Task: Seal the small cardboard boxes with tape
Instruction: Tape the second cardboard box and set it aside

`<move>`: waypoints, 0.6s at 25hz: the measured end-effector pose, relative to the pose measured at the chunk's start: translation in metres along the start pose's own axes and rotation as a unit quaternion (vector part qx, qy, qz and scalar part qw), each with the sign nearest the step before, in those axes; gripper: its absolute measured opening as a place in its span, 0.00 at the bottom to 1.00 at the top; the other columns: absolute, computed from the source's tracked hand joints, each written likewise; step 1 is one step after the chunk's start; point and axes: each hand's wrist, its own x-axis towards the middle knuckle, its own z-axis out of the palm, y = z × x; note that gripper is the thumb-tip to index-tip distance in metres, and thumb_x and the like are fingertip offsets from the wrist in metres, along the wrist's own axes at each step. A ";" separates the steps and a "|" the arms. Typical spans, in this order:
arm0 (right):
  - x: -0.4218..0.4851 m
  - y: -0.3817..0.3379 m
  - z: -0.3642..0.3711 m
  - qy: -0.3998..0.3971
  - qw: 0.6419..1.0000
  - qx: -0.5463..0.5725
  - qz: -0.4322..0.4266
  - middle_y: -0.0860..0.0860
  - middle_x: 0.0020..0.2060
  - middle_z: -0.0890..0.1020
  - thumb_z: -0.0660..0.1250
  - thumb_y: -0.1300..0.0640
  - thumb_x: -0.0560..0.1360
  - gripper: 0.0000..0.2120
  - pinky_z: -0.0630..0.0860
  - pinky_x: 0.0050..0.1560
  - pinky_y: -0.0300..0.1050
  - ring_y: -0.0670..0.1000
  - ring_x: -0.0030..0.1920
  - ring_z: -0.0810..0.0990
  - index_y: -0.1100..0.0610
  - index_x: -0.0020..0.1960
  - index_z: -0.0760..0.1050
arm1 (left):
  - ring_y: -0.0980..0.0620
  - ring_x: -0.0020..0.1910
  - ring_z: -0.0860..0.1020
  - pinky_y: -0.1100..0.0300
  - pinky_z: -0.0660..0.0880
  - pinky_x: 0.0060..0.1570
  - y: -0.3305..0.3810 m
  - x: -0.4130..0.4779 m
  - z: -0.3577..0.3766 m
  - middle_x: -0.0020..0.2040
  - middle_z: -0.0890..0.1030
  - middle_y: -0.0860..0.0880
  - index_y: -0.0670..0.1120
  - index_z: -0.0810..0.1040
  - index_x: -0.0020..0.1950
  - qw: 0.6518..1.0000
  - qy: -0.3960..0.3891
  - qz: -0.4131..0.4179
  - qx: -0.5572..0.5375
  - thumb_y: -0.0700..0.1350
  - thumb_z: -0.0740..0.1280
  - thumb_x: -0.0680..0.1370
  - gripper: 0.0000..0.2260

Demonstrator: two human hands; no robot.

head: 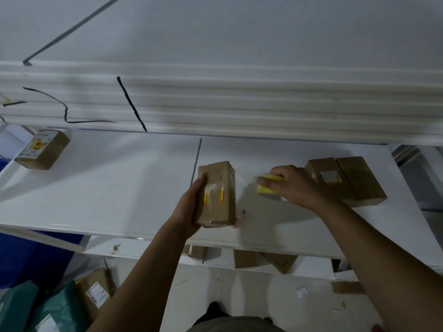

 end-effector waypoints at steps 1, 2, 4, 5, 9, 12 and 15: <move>0.006 0.006 0.005 -0.002 1.000 -0.020 0.004 0.49 0.29 0.72 0.65 0.28 0.73 0.28 0.64 0.36 0.47 0.50 0.34 0.75 0.54 0.36 0.71 | 0.43 0.48 0.87 0.48 0.85 0.47 0.004 0.011 -0.002 0.53 0.87 0.41 0.45 0.82 0.65 0.998 0.046 0.009 0.050 0.64 0.66 0.82 0.24; 0.011 0.011 0.009 -0.003 0.999 -0.052 0.010 0.48 0.33 0.76 0.66 0.34 0.76 0.23 0.66 0.38 0.47 0.53 0.39 0.78 0.53 0.39 0.74 | 0.43 0.49 0.87 0.47 0.85 0.49 0.008 0.021 -0.002 0.54 0.87 0.42 0.45 0.82 0.65 0.990 0.088 0.024 0.104 0.64 0.66 0.82 0.25; 0.018 0.020 0.018 0.012 0.990 -0.135 0.027 0.48 0.40 0.81 0.68 0.40 0.79 0.15 0.69 0.46 0.50 0.58 0.48 0.82 0.52 0.44 0.78 | 0.45 0.51 0.87 0.49 0.85 0.51 0.008 0.036 0.003 0.54 0.87 0.44 0.46 0.83 0.67 0.969 0.128 0.071 0.197 0.65 0.66 0.81 0.26; 0.019 0.023 0.022 0.027 0.986 -0.162 0.031 0.51 0.44 0.83 0.68 0.41 0.79 0.13 0.70 0.51 0.52 0.60 0.52 0.82 0.50 0.47 0.80 | 0.45 0.51 0.87 0.49 0.85 0.52 0.006 0.041 0.006 0.54 0.87 0.45 0.46 0.82 0.69 0.959 0.136 0.090 0.231 0.66 0.65 0.82 0.27; 0.017 0.027 0.051 0.096 0.965 -0.245 -0.005 0.55 0.55 0.86 0.72 0.41 0.77 0.15 0.72 0.56 0.53 0.62 0.57 0.82 0.52 0.54 0.84 | 0.44 0.54 0.85 0.42 0.82 0.60 -0.006 0.063 0.001 0.57 0.87 0.46 0.48 0.79 0.72 0.925 0.199 0.097 0.308 0.70 0.62 0.80 0.31; 0.011 0.024 0.078 0.082 0.953 -0.290 0.003 0.55 0.58 0.84 0.76 0.43 0.73 0.17 0.70 0.60 0.54 0.62 0.61 0.78 0.54 0.55 0.82 | 0.44 0.55 0.84 0.43 0.82 0.60 -0.014 0.071 -0.009 0.59 0.86 0.46 0.48 0.79 0.71 0.922 0.217 0.056 0.315 0.72 0.61 0.79 0.33; -0.008 0.018 0.100 0.180 0.932 -0.315 0.004 0.58 0.54 0.80 0.78 0.47 0.69 0.22 0.71 0.58 0.57 0.63 0.56 0.77 0.57 0.57 0.78 | 0.44 0.55 0.84 0.42 0.83 0.59 -0.016 0.072 -0.012 0.60 0.85 0.46 0.49 0.77 0.71 0.920 0.209 0.053 0.328 0.74 0.60 0.79 0.34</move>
